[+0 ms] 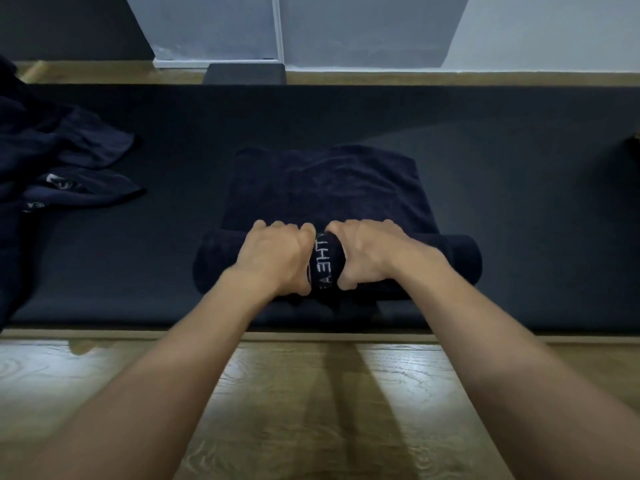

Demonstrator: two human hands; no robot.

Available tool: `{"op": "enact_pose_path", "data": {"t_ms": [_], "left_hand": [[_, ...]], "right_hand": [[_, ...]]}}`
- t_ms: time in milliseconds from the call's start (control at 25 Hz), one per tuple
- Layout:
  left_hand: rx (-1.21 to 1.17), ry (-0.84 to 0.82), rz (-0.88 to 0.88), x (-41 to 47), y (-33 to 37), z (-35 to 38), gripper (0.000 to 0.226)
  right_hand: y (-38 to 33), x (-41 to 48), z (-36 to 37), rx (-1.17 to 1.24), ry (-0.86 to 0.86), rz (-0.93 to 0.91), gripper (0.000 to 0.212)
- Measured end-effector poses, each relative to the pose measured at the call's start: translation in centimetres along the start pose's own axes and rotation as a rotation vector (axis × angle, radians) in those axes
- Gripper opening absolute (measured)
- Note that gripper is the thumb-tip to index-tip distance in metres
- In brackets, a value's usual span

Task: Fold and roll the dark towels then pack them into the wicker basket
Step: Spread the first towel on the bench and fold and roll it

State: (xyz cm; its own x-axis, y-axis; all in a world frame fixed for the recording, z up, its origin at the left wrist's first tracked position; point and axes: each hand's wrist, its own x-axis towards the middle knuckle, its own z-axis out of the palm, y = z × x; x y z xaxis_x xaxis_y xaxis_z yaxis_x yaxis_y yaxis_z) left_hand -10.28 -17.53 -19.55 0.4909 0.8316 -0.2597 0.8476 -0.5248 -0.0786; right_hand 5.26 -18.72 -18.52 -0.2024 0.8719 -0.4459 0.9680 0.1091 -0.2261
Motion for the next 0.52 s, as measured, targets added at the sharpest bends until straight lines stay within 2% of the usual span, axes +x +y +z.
{"op": "enact_pose_path", "data": {"t_ms": [80,120,200,240,320,400,440,520], "left_hand": [[-0.143,-0.289,-0.022,2.9,-0.9,-2.0,0.049],[-0.172,-0.377,-0.037,4.2,-1.3,-2.7,0.053],[-0.169,-0.414,-0.057,4.8,-1.1,-2.9,0.067],[-0.127,-0.359,-0.072,4.3,-0.8,-2.4,0.076],[0.055,-0.071,-0.102,2.3,-0.2,-0.4,0.092],[0.217,0.249,-0.075,0.3,0.6,1.6,0.091],[0.222,0.298,-0.042,0.0,0.5,2.1,0.084],[0.070,0.141,0.022,0.8,-0.7,0.7,0.071]], "right_hand": [[0.3,-1.5,2.4,-0.164,0.252,0.008,0.089],[0.3,-2.0,3.4,-0.253,0.338,0.022,0.097],[0.5,-1.5,4.2,-0.337,0.419,0.035,0.098],[0.7,-0.9,3.9,-0.324,0.427,0.030,0.090],[1.0,0.2,2.4,-0.250,0.363,-0.004,0.068],[1.4,1.3,0.5,-0.144,0.199,-0.053,0.054],[1.5,1.9,-0.4,-0.070,0.062,-0.050,0.051],[1.9,2.9,-1.9,0.101,-0.177,-0.005,0.048]]}}
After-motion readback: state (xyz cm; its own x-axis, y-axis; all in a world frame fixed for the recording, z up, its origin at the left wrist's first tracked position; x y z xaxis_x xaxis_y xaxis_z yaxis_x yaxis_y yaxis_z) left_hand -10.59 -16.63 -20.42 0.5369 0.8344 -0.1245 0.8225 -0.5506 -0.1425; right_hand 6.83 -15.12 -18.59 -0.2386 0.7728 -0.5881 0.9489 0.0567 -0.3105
